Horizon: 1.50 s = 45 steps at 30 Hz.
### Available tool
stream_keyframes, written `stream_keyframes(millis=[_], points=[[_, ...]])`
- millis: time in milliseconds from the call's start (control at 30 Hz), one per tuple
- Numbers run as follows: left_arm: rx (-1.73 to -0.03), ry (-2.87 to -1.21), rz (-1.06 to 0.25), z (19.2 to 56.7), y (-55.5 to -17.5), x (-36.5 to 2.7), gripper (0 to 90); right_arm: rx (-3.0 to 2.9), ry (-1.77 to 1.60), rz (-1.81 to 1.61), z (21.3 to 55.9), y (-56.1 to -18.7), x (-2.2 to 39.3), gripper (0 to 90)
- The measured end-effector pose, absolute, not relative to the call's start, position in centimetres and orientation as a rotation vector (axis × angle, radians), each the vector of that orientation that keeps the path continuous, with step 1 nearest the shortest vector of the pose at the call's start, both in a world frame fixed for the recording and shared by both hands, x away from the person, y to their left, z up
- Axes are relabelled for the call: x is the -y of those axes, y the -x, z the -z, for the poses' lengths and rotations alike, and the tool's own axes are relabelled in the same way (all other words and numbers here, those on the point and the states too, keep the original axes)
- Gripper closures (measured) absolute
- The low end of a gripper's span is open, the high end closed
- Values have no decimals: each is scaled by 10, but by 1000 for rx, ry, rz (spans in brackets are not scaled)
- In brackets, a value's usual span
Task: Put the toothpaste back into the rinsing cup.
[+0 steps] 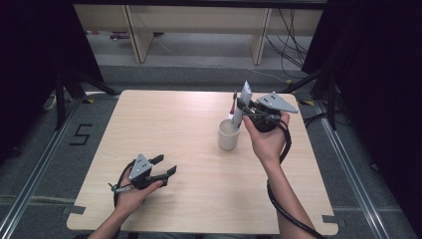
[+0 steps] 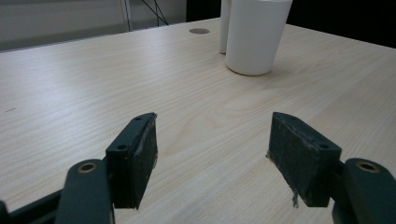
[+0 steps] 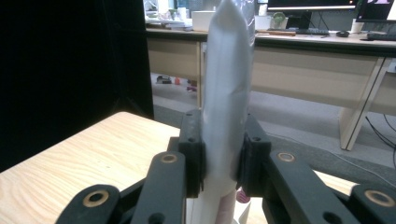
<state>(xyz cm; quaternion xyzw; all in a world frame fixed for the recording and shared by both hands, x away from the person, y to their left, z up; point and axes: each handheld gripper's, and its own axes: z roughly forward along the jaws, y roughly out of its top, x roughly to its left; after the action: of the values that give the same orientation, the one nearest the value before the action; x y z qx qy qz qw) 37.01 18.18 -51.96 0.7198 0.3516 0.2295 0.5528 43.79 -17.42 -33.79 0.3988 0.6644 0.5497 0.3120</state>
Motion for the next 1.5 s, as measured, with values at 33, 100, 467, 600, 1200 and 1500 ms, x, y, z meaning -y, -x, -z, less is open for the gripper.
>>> stream_keyframes(millis=[33,100,467,600,1200,1500], points=[[-832,-1700,-543,520,-370,-182,325,-1752,-1058,-1445,338,-438,174,755],[-832,-1704,-544,520,-370,-182,325,-1750,-1049,-1438,340,-442,174,755],[-838,-1716,-545,520,-370,-181,326,-1766,-1060,-1407,347,-452,169,755],[-837,-1715,-546,520,-370,-182,326,-1767,-1055,-1409,349,-457,166,755],[-837,-1714,-548,521,-369,-182,325,-1774,-1044,-1366,362,-472,154,755],[-836,-1713,-545,521,-369,-181,326,-1780,-1028,-1349,372,-479,151,755]])
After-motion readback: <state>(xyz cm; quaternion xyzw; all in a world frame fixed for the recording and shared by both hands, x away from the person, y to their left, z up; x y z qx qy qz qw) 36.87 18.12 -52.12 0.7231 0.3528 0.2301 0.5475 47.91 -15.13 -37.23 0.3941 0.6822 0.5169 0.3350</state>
